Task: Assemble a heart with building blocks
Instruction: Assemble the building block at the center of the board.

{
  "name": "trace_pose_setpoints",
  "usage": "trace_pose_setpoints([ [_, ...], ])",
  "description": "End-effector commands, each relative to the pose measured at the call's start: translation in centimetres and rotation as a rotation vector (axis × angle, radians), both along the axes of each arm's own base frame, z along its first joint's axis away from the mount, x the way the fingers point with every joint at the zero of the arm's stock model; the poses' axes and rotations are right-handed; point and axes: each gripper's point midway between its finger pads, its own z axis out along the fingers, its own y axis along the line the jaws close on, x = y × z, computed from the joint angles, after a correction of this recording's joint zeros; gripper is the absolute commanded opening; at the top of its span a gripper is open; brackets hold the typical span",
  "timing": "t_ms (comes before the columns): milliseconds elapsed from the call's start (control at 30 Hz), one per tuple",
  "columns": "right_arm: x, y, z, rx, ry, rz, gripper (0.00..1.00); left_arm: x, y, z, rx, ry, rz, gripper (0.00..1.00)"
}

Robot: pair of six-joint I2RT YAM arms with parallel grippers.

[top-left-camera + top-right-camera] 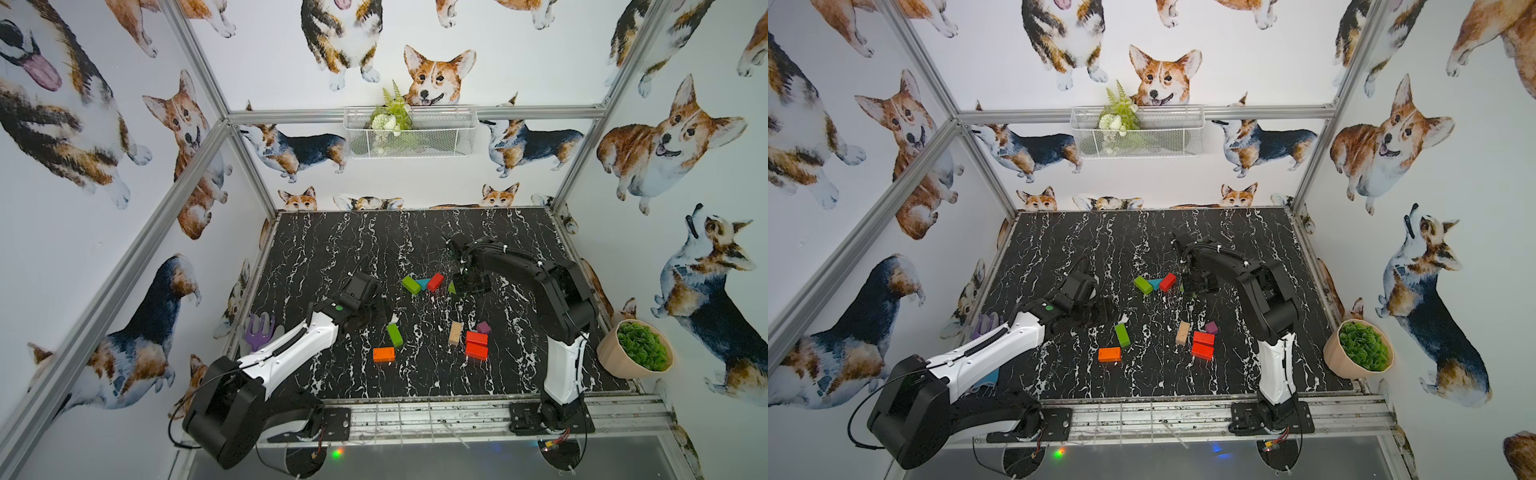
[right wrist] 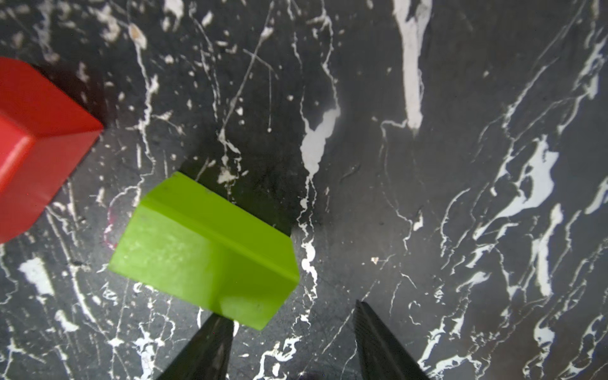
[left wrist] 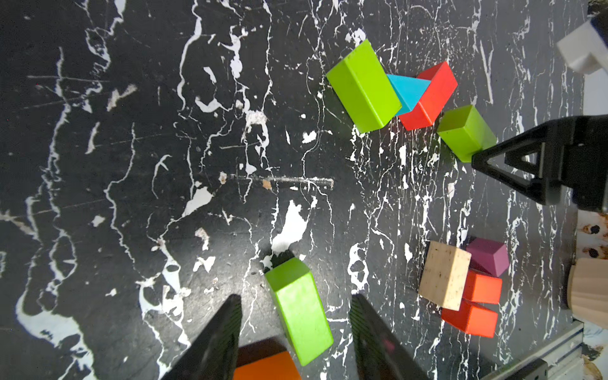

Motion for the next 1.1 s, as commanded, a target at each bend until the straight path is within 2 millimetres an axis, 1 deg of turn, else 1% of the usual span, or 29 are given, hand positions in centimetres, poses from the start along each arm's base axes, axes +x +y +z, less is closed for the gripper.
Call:
trace_pose_setpoints([
  [0, -0.7, -0.4, 1.4, 0.015, -0.014, -0.023, 0.59, 0.1, 0.1, 0.1, 0.001, -0.003, 0.002, 0.57],
  [67, -0.7, -0.6, 2.1, 0.026, -0.038, -0.030, 0.57, 0.1, 0.1, 0.1, 0.001, -0.003, 0.000, 0.57],
  [167, -0.6, -1.9, 2.8, 0.010, -0.051, -0.066, 0.45, 0.1, 0.1, -0.1, 0.002, -0.002, -0.001, 0.57],
  [300, -0.1, -3.3, 2.1, -0.016, -0.035, -0.111, 0.40, 0.0, 0.1, -0.2, 0.000, 0.002, 0.001, 0.57],
  [433, 0.8, -3.8, 1.1, -0.035, -0.019, -0.142, 0.38, 0.0, 0.1, -0.1, -0.001, -0.001, 0.002, 0.57],
  [667, 1.7, -2.5, -0.6, 0.009, 0.013, -0.136, 0.36, 0.0, 0.2, -0.4, 0.008, 0.006, 0.001, 0.57],
  [900, 1.4, -1.4, -0.9, 0.039, 0.020, -0.115, 0.35, 0.2, 0.1, -0.5, 0.006, 0.008, 0.003, 0.57],
  [1067, 1.7, -1.4, -1.1, 0.024, 0.015, -0.118, 0.35, 0.2, 0.0, -0.5, 0.003, 0.011, 0.000, 0.56],
])
